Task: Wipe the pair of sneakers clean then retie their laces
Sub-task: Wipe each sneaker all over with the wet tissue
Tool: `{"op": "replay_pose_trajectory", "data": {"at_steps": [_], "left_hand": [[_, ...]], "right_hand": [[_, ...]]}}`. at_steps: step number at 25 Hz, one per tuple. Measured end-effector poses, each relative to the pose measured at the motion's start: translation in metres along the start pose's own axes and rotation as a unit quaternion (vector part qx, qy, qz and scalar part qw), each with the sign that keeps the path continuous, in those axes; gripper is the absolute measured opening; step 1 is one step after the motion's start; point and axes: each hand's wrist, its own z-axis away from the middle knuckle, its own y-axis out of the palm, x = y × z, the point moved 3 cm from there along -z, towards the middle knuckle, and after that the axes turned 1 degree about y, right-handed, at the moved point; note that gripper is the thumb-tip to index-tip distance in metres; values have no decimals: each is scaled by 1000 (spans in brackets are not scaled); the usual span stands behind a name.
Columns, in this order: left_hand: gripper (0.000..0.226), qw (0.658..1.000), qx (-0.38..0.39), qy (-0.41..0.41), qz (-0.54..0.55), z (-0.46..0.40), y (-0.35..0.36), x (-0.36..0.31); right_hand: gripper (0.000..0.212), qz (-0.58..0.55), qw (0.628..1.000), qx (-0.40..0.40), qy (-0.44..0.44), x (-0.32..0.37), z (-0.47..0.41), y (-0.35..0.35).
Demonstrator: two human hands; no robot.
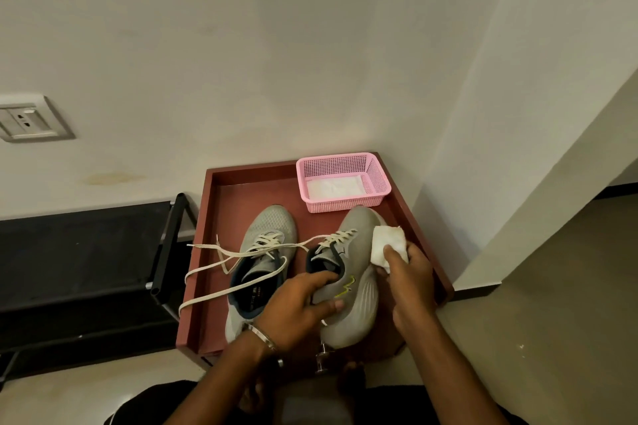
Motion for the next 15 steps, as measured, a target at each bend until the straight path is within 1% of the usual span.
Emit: {"op": "replay_pose_trajectory", "data": {"at_steps": [1, 3, 5, 6, 8, 10, 12, 14, 15], "left_hand": [[22, 999, 21, 2, 48, -3, -3, 2], [19, 996, 42, -11, 79, -4, -9, 10], [26, 995, 46, -33, 79, 0, -19, 25], [30, 996, 45, -39, 67, 2, -24, 32], [33, 997, 41, -45, 42, 7, -31, 41], [26, 996, 30, -58, 62, 4, -41, 49], [26, 993, 5, -83, 89, -2, -54, 56], [25, 993, -16, -88, 72, -6, -59, 59], [25, 995, -34, -83, 40, -7, -57, 58]], "right_hand": [[20, -11, 1000, -3, -7, 0, -2, 0], [18, -29, 999, 17, -9, 0, -4, 2], [14, -37, 998, 48, -10, -2, -2, 9], [16, -31, 997, 62, -12, -3, 0, 14], [18, 7, 996, 81, -28, -4, 5, 23], [19, 31, 994, 88, -48, -5, 8, 28], [21, 20, 993, 100, -52, -3, 11, 31], [22, 50, 991, 111, -64, -3, 15, 30], [21, 78, 987, 117, -74, -1, 17, 30]]}}
